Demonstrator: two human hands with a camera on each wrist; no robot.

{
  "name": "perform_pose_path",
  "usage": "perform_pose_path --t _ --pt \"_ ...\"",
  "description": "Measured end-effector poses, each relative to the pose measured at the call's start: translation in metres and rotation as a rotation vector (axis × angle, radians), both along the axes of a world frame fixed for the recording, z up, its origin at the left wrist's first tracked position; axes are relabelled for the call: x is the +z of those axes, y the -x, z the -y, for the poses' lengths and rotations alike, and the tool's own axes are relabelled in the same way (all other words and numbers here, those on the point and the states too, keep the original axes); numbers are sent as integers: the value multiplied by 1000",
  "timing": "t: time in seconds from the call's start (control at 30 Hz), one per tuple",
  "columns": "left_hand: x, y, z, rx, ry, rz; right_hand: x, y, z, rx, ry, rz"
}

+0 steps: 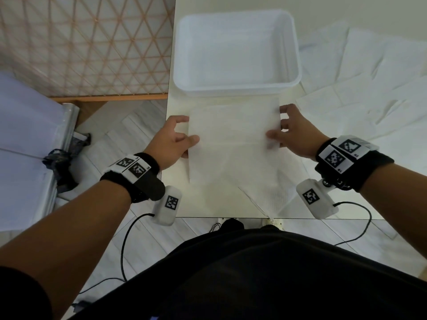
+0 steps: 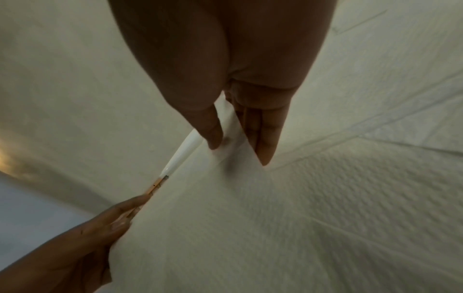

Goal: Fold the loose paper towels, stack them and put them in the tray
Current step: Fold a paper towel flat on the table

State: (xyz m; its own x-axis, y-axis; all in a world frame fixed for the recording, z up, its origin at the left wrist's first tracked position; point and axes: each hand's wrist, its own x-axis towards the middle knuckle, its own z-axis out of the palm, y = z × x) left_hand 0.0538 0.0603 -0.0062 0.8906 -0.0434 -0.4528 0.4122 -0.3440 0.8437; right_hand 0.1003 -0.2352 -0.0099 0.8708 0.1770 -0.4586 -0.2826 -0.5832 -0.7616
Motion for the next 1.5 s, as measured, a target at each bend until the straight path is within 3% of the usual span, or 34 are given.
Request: perform_pose_path --t 0.2,0.33,0.4,0.63,0.87,1.13,1.3,1.5 --pt "16 3 9 -100 -10 79 19 8 4 83 14 92" --pt "20 7 16 -157 -73 121 24 15 5 198 162 161" --pt "18 8 16 -140 -159 174 21 18 5 200 184 214" --pt "15 9 16 -46 -174 259 16 20 5 206 187 286" --pt "16 1 14 -73 -293 286 22 13 10 212 130 190" --pt "24 -13 9 -32 -101 145 31 -10 10 177 21 11" --pt "4 -14 6 -64 -183 58 13 -11 3 244 153 -69" --pt "-20 -10 -3 -113 -332 66 -5 -4 -5 366 373 -5"
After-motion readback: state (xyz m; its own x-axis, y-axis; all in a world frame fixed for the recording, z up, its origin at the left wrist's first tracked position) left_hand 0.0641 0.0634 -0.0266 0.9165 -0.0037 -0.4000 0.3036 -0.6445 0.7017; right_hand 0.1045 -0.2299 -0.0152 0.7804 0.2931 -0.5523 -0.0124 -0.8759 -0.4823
